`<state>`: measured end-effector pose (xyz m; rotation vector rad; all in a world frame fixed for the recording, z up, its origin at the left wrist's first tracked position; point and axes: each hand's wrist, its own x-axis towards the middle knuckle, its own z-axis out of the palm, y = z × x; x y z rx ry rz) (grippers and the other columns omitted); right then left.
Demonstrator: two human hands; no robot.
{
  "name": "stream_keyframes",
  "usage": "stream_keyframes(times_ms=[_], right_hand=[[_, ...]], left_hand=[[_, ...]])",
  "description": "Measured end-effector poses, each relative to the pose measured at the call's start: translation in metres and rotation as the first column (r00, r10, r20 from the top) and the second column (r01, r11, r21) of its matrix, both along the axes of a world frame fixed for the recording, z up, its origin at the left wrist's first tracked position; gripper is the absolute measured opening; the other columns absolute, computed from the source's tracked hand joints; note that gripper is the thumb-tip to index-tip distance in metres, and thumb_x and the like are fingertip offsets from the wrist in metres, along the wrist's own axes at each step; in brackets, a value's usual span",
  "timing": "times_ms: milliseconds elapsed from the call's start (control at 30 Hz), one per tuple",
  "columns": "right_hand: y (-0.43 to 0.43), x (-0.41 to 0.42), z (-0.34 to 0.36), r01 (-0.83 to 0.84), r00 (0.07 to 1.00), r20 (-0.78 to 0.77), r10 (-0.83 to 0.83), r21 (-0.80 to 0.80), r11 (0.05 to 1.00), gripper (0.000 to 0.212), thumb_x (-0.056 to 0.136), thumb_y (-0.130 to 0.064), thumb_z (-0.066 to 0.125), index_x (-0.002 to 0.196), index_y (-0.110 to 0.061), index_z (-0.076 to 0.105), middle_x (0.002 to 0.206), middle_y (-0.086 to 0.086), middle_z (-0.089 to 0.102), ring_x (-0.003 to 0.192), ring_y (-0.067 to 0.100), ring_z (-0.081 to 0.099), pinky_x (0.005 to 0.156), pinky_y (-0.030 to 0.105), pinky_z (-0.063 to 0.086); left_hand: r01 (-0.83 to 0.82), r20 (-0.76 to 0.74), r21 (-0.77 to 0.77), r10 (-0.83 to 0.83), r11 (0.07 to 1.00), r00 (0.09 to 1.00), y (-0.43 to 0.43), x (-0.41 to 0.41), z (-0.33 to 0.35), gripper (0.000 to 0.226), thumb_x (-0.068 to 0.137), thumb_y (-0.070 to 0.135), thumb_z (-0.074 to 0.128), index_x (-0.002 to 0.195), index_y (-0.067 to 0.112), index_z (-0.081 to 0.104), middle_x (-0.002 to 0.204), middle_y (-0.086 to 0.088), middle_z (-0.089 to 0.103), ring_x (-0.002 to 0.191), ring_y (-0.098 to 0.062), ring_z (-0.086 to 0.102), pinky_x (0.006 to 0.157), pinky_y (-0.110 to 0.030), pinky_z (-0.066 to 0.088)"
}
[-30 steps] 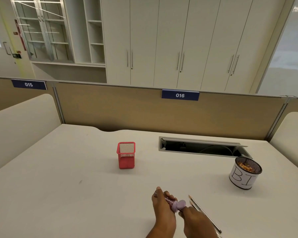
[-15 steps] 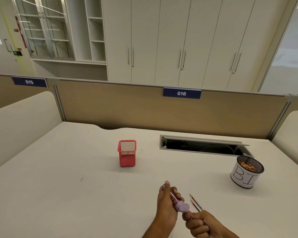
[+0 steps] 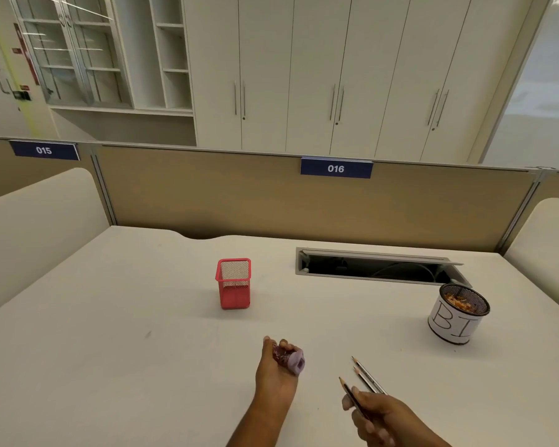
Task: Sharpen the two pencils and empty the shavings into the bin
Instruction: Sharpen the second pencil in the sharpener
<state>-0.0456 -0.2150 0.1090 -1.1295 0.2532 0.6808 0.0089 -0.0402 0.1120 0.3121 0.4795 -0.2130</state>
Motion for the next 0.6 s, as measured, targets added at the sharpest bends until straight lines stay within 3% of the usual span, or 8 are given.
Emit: stream_keyframes(times_ms=[67, 133, 200, 300, 367, 433, 500, 600], right_hand=[[0.0, 0.004, -0.003, 0.051, 0.997, 0.069, -0.039, -0.172, 0.984, 0.031, 0.094, -0.018, 0.042, 0.076, 0.0, 0.061, 0.041, 0.007, 0.044, 0.026, 0.009, 0.032, 0.029, 0.012, 0.022], [0.002, 0.007, -0.005, 0.104, 0.986, 0.154, -0.058, -0.31, 0.945, 0.028, 0.096, -0.016, 0.044, 0.08, -0.004, 0.064, 0.043, 0.004, 0.048, 0.029, 0.008, 0.037, 0.032, 0.013, 0.023], [0.003, 0.006, -0.006, 0.147, 0.972, 0.228, -0.065, -0.368, 0.918, 0.023, 0.094, -0.012, 0.049, 0.081, -0.006, 0.066, 0.043, 0.001, 0.051, 0.03, 0.007, 0.039, 0.032, 0.012, 0.024], [0.004, 0.005, -0.007, 0.213, 0.945, 0.319, -0.072, -0.433, 0.876, 0.016, 0.091, -0.009, 0.053, 0.085, -0.008, 0.068, 0.042, -0.003, 0.054, 0.03, 0.006, 0.041, 0.034, 0.013, 0.025], [0.006, 0.003, -0.008, 0.25, 0.927, 0.368, -0.068, -0.475, 0.844, 0.015, 0.091, -0.008, 0.054, 0.091, -0.013, 0.068, 0.043, -0.004, 0.055, 0.032, 0.005, 0.042, 0.035, 0.013, 0.026], [0.006, 0.001, -0.009, 0.271, 0.91, 0.413, -0.046, -0.505, 0.82, 0.022, 0.092, -0.007, 0.052, 0.098, -0.024, 0.065, 0.045, -0.004, 0.056, 0.034, 0.005, 0.043, 0.037, 0.013, 0.028], [0.007, -0.001, -0.009, 0.274, 0.896, 0.444, -0.01, -0.535, 0.799, 0.033, 0.094, -0.005, 0.047, 0.101, -0.035, 0.059, 0.047, -0.004, 0.056, 0.034, 0.004, 0.043, 0.038, 0.011, 0.03], [0.008, -0.007, -0.009, 0.267, 0.885, 0.464, 0.03, -0.56, 0.784, 0.04, 0.095, -0.002, 0.042, 0.104, -0.038, 0.056, 0.052, -0.002, 0.053, 0.032, 0.005, 0.04, 0.038, 0.01, 0.032]], left_hand=[[-0.02, -0.026, -0.042, 0.019, 0.999, 0.999, 0.001, -0.004, -0.005, 0.042, 0.099, 0.029, 0.034, 0.062, 0.01, 0.043, 0.036, -0.001, 0.052, 0.027, -0.011, 0.05, 0.063, -0.024, 0.033], [-0.033, -0.045, -0.056, 0.03, 0.998, 0.999, 0.002, -0.006, -0.01, 0.054, 0.099, 0.029, 0.035, 0.052, 0.007, 0.05, 0.037, -0.003, 0.052, 0.027, -0.012, 0.051, 0.063, -0.024, 0.033], [-0.041, -0.055, -0.042, 0.038, 0.998, 0.998, 0.001, -0.007, -0.013, 0.07, 0.099, 0.028, 0.035, 0.035, 0.005, 0.053, 0.036, -0.004, 0.052, 0.027, -0.013, 0.05, 0.063, -0.024, 0.033], [-0.03, -0.058, -0.011, 0.029, 1.0, 0.998, -0.001, -0.011, -0.016, 0.075, 0.099, 0.028, 0.034, 0.03, 0.006, 0.053, 0.036, -0.004, 0.052, 0.027, -0.015, 0.052, 0.062, -0.025, 0.036], [-0.021, -0.072, -0.019, 0.02, 1.0, 0.997, -0.001, -0.015, -0.018, 0.069, 0.099, 0.028, 0.035, 0.036, 0.006, 0.054, 0.036, -0.004, 0.053, 0.028, -0.015, 0.053, 0.056, -0.025, 0.046], [-0.017, -0.089, -0.038, 0.013, 0.999, 0.996, -0.001, -0.02, -0.019, 0.051, 0.099, 0.029, 0.034, 0.055, 0.009, 0.049, 0.037, -0.003, 0.054, 0.028, -0.014, 0.053, 0.042, -0.018, 0.049], [-0.013, -0.1, -0.057, 0.007, 0.998, 0.995, -0.002, -0.024, -0.019, 0.039, 0.099, 0.029, 0.034, 0.064, 0.013, 0.041, 0.036, -0.002, 0.054, 0.028, -0.013, 0.053, 0.038, -0.021, 0.05], [-0.004, -0.108, -0.052, -0.001, 0.999, 0.994, -0.002, -0.027, -0.02, 0.038, 0.099, 0.029, 0.034, 0.065, 0.014, 0.038, 0.036, -0.003, 0.054, 0.028, -0.014, 0.054, 0.038, -0.023, 0.05]])
